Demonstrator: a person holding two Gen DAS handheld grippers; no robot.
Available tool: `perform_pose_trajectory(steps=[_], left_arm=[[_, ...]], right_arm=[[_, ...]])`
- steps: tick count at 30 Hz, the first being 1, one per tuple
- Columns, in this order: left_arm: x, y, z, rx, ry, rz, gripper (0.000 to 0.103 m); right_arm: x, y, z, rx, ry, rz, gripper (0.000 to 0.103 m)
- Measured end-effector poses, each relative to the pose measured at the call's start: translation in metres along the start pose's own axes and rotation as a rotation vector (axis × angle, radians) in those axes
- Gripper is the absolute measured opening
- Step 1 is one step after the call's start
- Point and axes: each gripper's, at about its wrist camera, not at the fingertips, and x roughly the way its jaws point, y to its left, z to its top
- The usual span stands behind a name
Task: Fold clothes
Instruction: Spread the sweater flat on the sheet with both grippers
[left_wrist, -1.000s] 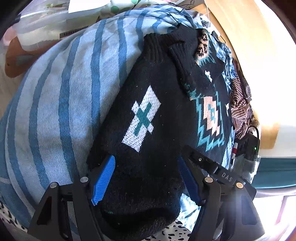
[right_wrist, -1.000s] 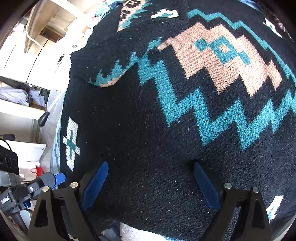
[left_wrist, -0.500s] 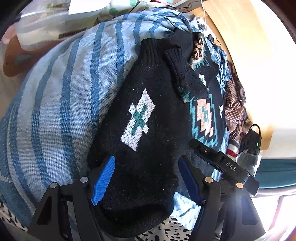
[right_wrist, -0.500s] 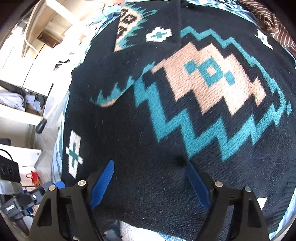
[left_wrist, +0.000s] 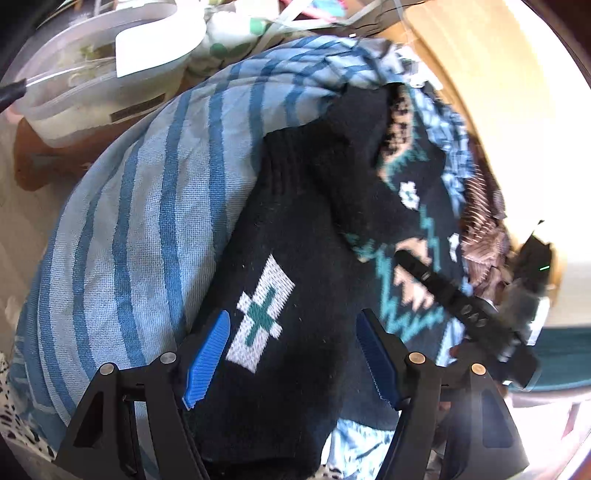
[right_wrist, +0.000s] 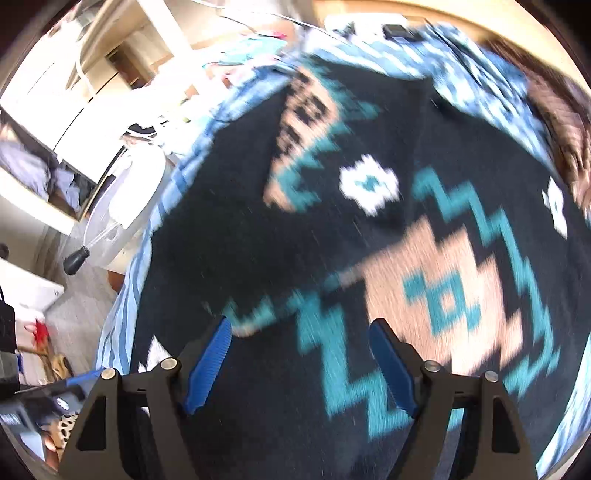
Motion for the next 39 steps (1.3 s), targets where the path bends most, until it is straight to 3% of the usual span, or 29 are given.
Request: perform_pose_trajectory(steps=[6,10,12,13,14,16,18,20,27,33,39], left_arm=[[0.007,0.002,-0.003,-0.147,-0.111,-0.006,0.071],[0.005,-0.004,-0.007,-0.144,-0.192,0.059,0.071],[0.004,-0.010,-0.008,-0.113,-0.213,0.103,0.071],[0.003,-0.012,-0.008,-0.096,-0.222,0.125,0.071],[0.003,-0.015,-0.008,-0.078,-0.231,0.148,0.072],[0.003,-0.015,-0.008,-0.056,-0.233,0.174,0.071],[0.004,-0.015,-0.010,-0.040,-0.229,0.188,0.071],[0.004,-0.016,-0.012,-0.022,-0.232,0.205,0.072],[0.003,-0.016,-0.020,0.010,-0.236,0.235,0.072],[-0.003,-0.018,-0.024,0.022,-0.264,0.249,0.071],[-0.021,-0.032,-0.033,0.066,-0.384,0.199,0.071]], right_arm=[[0.018,0.027,0.028,-0.190,-0.087,-0.155,0.080],[0.043,0.031,0.038,-0.227,-0.035,-0.178,0.079],[0.048,0.027,0.035,-0.219,-0.024,-0.150,0.075],[0.046,0.024,0.031,-0.213,-0.027,-0.126,0.066],[0.043,0.022,0.028,-0.202,-0.034,-0.090,0.049],[0.037,0.019,0.022,-0.187,-0.041,-0.073,0.034],[0.027,0.017,0.015,-0.187,-0.055,-0.085,0.024],[0.015,0.014,0.005,-0.184,-0.073,-0.084,0.020],[-0.008,-0.003,-0.039,-0.163,-0.087,-0.071,0.019],[-0.007,-0.027,-0.082,-0.102,-0.014,-0.076,0.034],[-0.011,-0.044,-0.106,-0.039,0.052,-0.063,0.040]])
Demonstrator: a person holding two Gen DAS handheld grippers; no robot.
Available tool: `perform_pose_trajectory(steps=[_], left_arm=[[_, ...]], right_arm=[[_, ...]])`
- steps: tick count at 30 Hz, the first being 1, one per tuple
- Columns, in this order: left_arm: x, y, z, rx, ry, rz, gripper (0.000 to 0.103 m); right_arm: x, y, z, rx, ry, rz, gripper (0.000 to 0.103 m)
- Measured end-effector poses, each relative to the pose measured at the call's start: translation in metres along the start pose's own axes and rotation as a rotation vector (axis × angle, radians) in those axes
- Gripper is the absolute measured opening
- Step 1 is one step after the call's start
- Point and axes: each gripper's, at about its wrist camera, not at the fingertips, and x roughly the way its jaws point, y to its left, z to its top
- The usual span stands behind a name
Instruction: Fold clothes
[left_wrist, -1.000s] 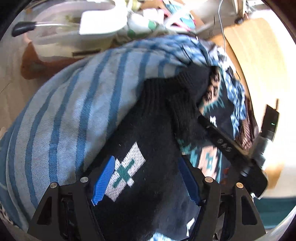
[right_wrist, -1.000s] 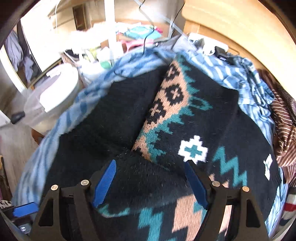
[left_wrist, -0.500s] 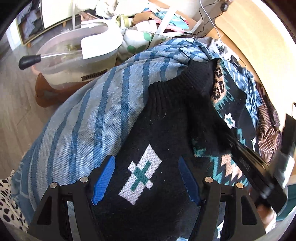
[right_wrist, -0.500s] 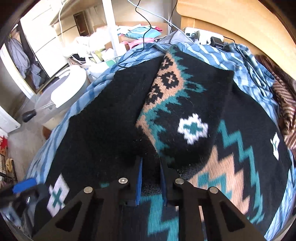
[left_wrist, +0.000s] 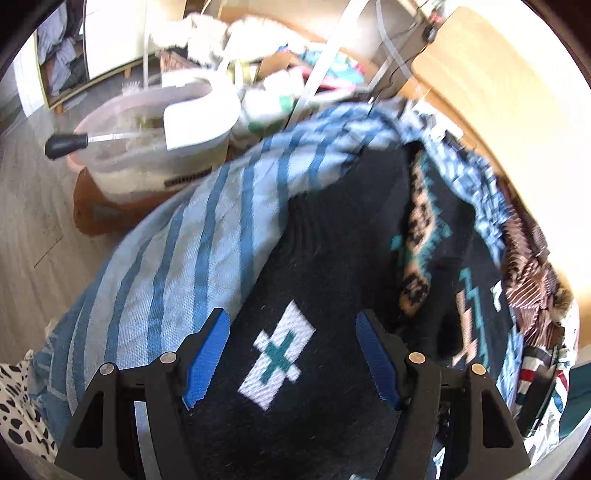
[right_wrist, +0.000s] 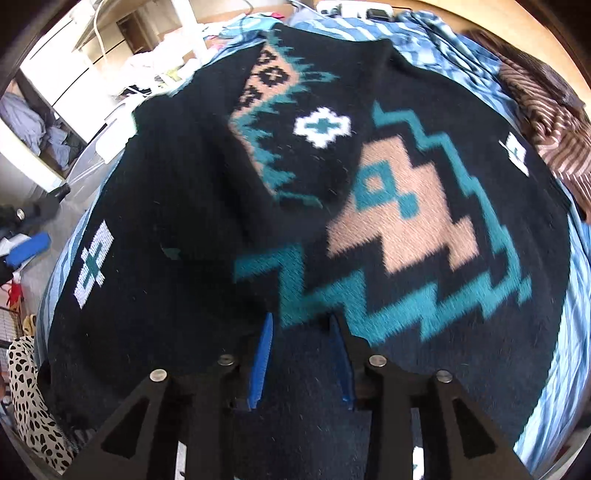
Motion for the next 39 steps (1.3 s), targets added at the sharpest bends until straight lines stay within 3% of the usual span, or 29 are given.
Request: perform_pose_trajectory(steps=[2,5,8,13,17,20,24,32,36,39], left_arm=[[-0.003,-0.005,0.000,0.032,-0.020,-0.012,0.072],[0.001,-0.018,-0.002,0.106,0.027,-0.022,0.072],[0.011,-0.039,-0.012,0.218,0.089,-0.032,0.072],[0.021,-0.072,-0.040,0.407,0.122,-0.029,0.072],[0.033,-0.087,-0.057,0.489,0.179,-0.015,0.072],[0.043,-0.094,-0.071,0.530,0.231,-0.019,0.072],[0.051,-0.097,-0.085,0.568,0.271,-0.005,0.072],[0.064,-0.089,-0.090,0.541,0.322,0.021,0.072],[0.074,-0.080,-0.090,0.509,0.363,0.047,0.071],[0.076,-0.070,-0.085,0.443,0.373,0.014,0.071]], right_arm=[[-0.006,-0.006,0.003,0.037,-0.013,0.021,0.042],[-0.017,-0.012,0.013,0.088,-0.047,0.064,0.045],[-0.027,-0.012,0.028,0.111,-0.097,0.084,0.047],[-0.037,-0.009,0.050,0.127,-0.154,0.089,0.049],[-0.038,-0.012,0.054,0.152,-0.167,0.089,0.057],[-0.036,-0.019,0.048,0.162,-0.157,0.084,0.057],[-0.032,-0.033,0.040,0.202,-0.134,0.102,0.058],[-0.018,-0.031,0.044,0.204,-0.102,0.120,0.059],[-0.015,-0.012,0.065,0.144,-0.117,0.123,0.065],[-0.011,0.013,0.084,0.046,-0.125,0.109,0.066]])
